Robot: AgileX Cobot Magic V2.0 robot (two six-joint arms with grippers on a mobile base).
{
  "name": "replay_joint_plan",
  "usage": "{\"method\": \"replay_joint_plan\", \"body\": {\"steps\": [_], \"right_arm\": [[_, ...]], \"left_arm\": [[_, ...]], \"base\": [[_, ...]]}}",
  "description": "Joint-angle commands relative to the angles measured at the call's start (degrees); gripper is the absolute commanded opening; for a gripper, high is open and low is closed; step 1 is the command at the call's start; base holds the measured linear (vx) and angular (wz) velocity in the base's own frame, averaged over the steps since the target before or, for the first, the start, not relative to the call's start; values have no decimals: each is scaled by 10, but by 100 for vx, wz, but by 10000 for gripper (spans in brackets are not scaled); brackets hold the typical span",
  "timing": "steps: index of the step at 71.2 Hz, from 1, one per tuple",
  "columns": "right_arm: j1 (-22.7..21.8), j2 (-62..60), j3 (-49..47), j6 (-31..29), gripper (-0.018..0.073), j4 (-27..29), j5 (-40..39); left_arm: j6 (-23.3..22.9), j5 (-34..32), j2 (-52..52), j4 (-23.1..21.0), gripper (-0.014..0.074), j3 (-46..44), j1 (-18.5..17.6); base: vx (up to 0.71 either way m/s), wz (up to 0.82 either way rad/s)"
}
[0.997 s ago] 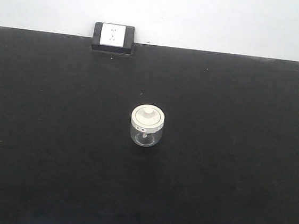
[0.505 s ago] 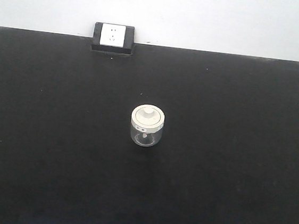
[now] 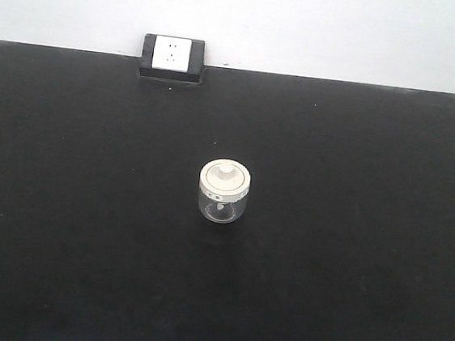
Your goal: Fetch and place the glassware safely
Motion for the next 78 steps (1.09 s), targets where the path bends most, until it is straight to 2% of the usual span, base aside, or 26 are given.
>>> {"method": "replay_joint_plan", "body": {"steps": [1,7,14,24,33,40,46,78], "right_arm": [[-3,4,-14,-3,-4,-13,-28],[-3,4,-14,-3,-4,-13,-28],[-3,4,-14,-3,-4,-13,-28],[-3,4,-14,-3,-4,-13,-28],[-3,4,-14,-3,-4,-13,-28],[-3,4,-14,-3,-4,-13,-28],[-3,4,-14,-3,-4,-13,-28],[-3,4,-14,-3,-4,-13,-28]], "left_arm": [[53,31,-36,-55,1,-15,0],[68,98,-75,-84,1,-14,0],[86,130,-114,-103,1,3,0],[92,130,-183,-124,1,61,0],[90,129,-233,-125,1,114,0],[86,92,-226,-124,1,152,0],[87,126,-230,-113,1,149,0],[87,129,-229,-114,1,149,0]], "base": [[0,0],[0,0],[0,0],[0,0],[0,0],[0,0],[0,0],[0,0]]}}
